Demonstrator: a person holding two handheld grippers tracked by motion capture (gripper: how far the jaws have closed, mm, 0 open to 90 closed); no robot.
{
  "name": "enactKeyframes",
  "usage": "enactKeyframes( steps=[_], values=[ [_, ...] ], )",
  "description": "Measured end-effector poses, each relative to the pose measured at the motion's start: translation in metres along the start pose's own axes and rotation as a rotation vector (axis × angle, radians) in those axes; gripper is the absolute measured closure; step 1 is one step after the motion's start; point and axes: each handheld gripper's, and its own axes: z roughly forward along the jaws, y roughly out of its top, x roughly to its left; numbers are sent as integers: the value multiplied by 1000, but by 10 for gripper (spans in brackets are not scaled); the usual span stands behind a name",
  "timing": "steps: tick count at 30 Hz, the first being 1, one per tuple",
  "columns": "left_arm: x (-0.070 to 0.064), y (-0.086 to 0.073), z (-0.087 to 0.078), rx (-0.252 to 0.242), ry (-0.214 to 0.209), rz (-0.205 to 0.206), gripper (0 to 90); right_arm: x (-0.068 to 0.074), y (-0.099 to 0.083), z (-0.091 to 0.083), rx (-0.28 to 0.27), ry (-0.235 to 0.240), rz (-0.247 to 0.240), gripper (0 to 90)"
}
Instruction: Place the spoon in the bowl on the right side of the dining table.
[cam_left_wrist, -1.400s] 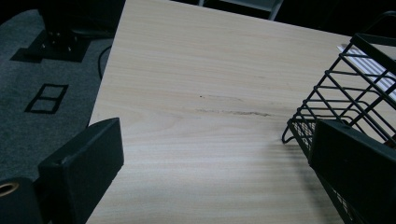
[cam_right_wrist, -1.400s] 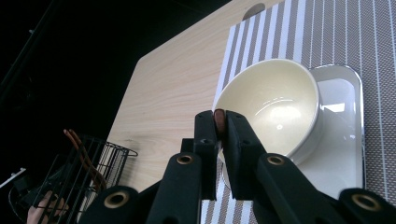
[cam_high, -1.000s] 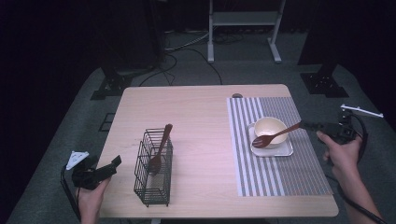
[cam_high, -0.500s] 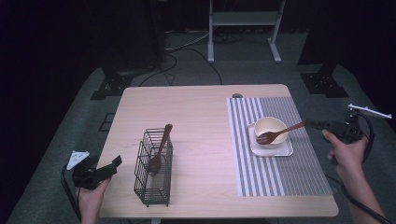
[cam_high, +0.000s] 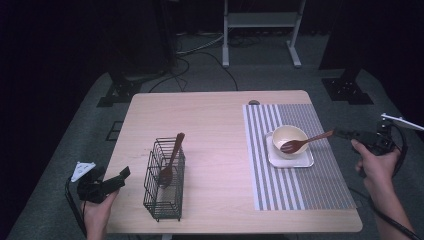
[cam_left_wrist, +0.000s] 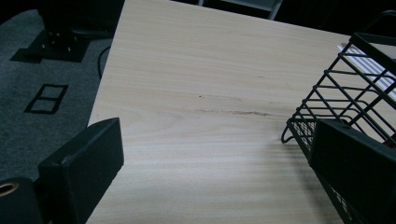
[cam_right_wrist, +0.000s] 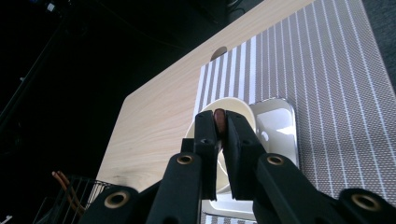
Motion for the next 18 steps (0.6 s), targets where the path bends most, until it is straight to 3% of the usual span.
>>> enactKeyframes(
  steps=[7, 18],
  values=[
    [0, 0, 0, 0, 0, 2, 24, -6, 0, -3, -26, -19, 12, 831],
    [1, 0, -1, -3, 3, -3, 24, -13, -7, 6, -9, -37, 22, 830]
  ],
)
